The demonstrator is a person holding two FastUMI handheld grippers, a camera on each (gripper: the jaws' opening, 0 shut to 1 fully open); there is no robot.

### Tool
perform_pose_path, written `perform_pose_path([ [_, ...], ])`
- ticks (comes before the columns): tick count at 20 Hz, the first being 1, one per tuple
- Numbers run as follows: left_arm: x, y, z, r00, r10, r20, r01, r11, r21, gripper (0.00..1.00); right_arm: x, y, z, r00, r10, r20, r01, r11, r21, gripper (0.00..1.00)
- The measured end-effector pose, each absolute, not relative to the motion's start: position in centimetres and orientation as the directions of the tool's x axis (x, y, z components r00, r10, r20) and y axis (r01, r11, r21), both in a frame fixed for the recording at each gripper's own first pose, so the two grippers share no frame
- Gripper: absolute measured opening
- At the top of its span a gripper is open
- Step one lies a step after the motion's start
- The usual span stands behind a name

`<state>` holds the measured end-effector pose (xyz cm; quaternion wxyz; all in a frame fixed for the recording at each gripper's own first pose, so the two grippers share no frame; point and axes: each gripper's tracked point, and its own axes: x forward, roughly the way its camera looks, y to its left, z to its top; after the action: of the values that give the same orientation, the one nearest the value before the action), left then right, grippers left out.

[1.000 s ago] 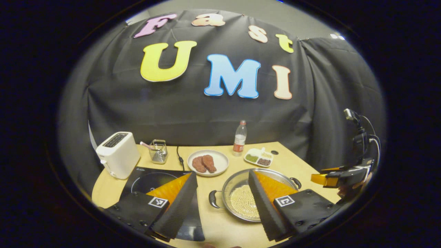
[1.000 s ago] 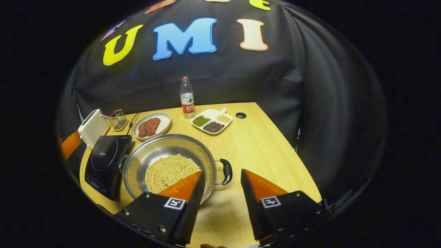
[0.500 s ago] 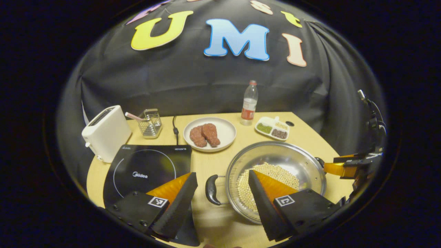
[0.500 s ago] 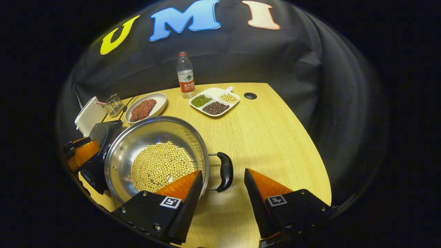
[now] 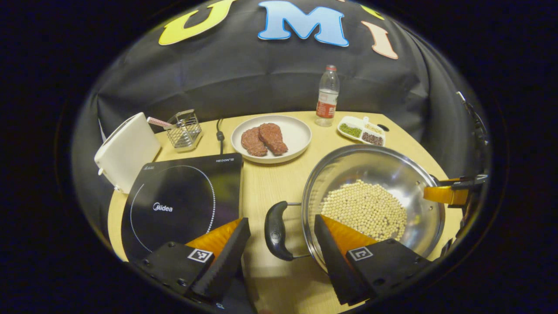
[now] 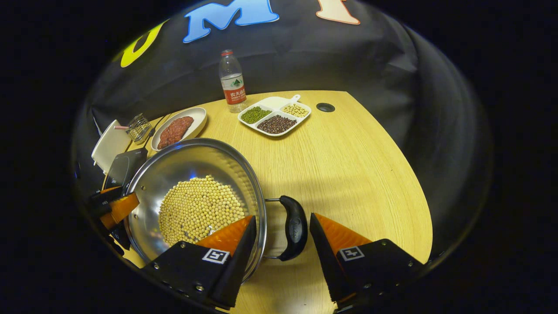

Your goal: First push the handle of the pot to place it horizontally, then grasp the pot with both hands and set it on the induction cooktop.

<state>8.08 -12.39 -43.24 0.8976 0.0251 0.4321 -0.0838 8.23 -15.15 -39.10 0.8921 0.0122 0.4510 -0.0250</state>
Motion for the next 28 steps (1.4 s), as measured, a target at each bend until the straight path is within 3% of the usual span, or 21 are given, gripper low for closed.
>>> perform_pose_path([
  [1, 8.1, -12.2, -43.5, 0.606, -0.129, -0.785, 0.173, 0.984, -0.029, 0.99, 8.2, -15.1, -39.3, 0.588, -0.032, -0.808, 0.057, 0.998, 0.002, 0.76],
  [2, 8.1, -12.4, -43.9, 0.597, -0.135, -0.791, 0.172, 0.984, -0.038, 0.89, 8.3, -15.2, -39.5, 0.582, -0.032, -0.812, 0.058, 0.998, 0.002, 0.73],
  [3, 8.0, -12.7, -44.0, 0.59, -0.146, -0.794, 0.175, 0.983, -0.05, 0.91, 8.3, -14.9, -40.3, 0.575, -0.018, -0.818, 0.062, 0.998, 0.021, 0.73],
  [4, 8.2, -13.0, -44.1, 0.586, -0.155, -0.796, 0.181, 0.982, -0.057, 0.85, 8.4, -14.9, -39.9, 0.578, -0.019, -0.816, 0.068, 0.997, 0.025, 0.63],
  [5, 8.4, -13.4, -44.0, 0.583, -0.161, -0.797, 0.194, 0.979, -0.056, 0.84, 8.3, -14.9, -40.0, 0.574, -0.022, -0.818, 0.065, 0.998, 0.019, 0.63],
  [8, 8.4, -13.4, -43.9, 0.586, -0.149, -0.796, 0.217, 0.976, -0.023, 0.7, 8.3, -14.9, -39.6, 0.574, -0.023, -0.819, 0.077, 0.997, 0.026, 0.6],
  [9, 8.4, -13.5, -43.7, 0.582, -0.153, -0.798, 0.215, 0.976, -0.03, 0.69, 8.2, -14.8, -40.0, 0.57, -0.025, -0.821, 0.071, 0.997, 0.018, 0.5],
  [11, 8.4, -13.6, -43.8, 0.575, -0.159, -0.802, 0.214, 0.976, -0.04, 0.61, 8.2, -14.8, -39.8, 0.567, -0.035, -0.823, 0.064, 0.998, 0.001, 0.55],
  [28, 6.2, -7.8, -36.4, 0.6, -0.168, -0.782, 0.211, 0.976, -0.048, 0.63, 5.0, -9.3, -33.0, 0.588, -0.05, -0.807, 0.071, 0.997, -0.009, 0.55],
])
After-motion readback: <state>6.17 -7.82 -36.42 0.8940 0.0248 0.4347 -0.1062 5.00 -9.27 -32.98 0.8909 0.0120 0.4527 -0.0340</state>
